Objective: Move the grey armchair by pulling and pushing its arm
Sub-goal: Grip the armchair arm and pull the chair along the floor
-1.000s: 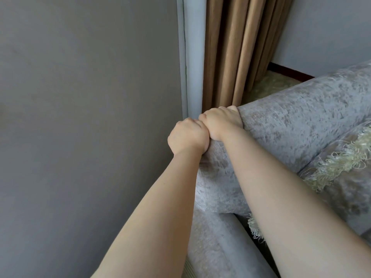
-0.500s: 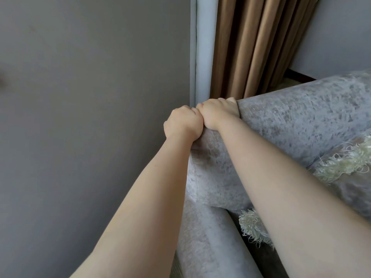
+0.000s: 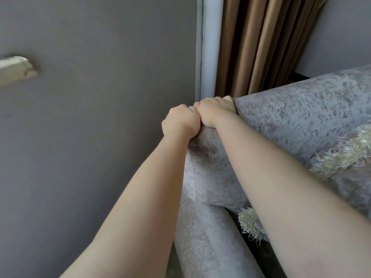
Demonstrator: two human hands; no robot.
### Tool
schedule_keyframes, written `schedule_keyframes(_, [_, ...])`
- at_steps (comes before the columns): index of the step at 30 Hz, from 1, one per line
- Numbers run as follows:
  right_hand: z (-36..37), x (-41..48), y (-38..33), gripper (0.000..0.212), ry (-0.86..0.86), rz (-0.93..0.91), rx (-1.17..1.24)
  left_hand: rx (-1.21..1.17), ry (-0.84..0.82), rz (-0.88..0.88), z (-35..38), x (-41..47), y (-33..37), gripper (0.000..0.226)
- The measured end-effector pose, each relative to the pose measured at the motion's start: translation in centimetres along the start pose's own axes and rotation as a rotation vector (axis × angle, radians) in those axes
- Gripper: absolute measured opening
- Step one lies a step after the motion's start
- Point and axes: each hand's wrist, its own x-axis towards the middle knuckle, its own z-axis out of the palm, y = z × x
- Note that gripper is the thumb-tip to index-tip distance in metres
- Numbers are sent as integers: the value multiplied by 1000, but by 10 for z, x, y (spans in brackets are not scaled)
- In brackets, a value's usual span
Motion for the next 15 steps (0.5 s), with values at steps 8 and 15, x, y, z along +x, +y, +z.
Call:
schedule_keyframes(8, [-5, -24, -15, 35, -2, -40, -12, 2, 17, -14, -13, -24, -9, 28])
schedule_keyframes(15, [-11, -38, -19, 33, 1, -43, -13, 1, 23, -16, -21, -38, -8, 28])
